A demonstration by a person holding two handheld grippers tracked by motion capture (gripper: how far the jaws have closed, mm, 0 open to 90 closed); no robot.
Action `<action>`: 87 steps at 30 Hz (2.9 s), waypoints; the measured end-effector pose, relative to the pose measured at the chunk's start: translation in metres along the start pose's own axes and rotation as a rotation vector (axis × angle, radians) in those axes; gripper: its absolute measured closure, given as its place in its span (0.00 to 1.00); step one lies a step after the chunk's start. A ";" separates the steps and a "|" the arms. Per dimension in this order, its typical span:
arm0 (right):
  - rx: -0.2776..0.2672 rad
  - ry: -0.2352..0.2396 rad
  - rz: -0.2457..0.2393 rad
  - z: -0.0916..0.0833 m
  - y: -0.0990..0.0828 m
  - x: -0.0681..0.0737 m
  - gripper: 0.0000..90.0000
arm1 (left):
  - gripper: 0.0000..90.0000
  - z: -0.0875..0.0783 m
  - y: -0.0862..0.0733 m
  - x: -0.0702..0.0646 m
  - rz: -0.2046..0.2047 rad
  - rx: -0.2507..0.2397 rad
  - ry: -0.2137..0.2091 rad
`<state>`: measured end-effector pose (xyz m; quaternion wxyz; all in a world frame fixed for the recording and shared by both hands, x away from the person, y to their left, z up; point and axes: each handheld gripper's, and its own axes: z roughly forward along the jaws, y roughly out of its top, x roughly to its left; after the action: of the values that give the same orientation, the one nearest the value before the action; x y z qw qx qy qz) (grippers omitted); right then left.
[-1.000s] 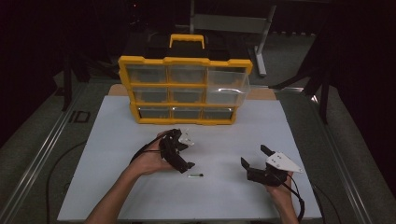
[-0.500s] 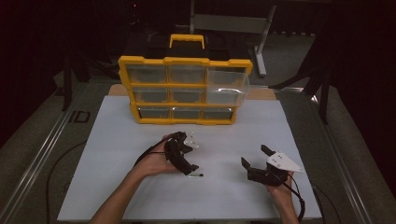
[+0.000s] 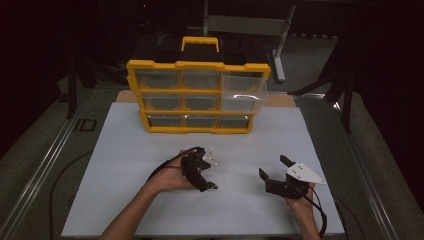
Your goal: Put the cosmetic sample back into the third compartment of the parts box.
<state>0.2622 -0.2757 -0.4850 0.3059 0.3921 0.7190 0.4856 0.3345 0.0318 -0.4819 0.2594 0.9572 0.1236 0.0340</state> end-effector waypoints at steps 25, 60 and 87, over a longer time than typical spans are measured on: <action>-0.002 -0.016 0.001 -0.003 0.000 -0.003 0.12 | 0.88 0.014 -0.009 -0.009 0.034 0.041 -0.055; -0.016 -0.019 -0.004 -0.006 0.000 -0.004 0.14 | 0.91 -0.020 -0.008 0.003 -0.010 0.001 0.003; -0.027 -0.012 -0.002 -0.007 0.000 -0.003 0.13 | 0.91 -0.052 -0.003 0.017 -0.045 -0.047 0.056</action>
<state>0.2575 -0.2812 -0.4823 0.3159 0.3899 0.7109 0.4927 0.3435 0.0636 -0.4386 0.2792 0.9465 0.1513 0.0578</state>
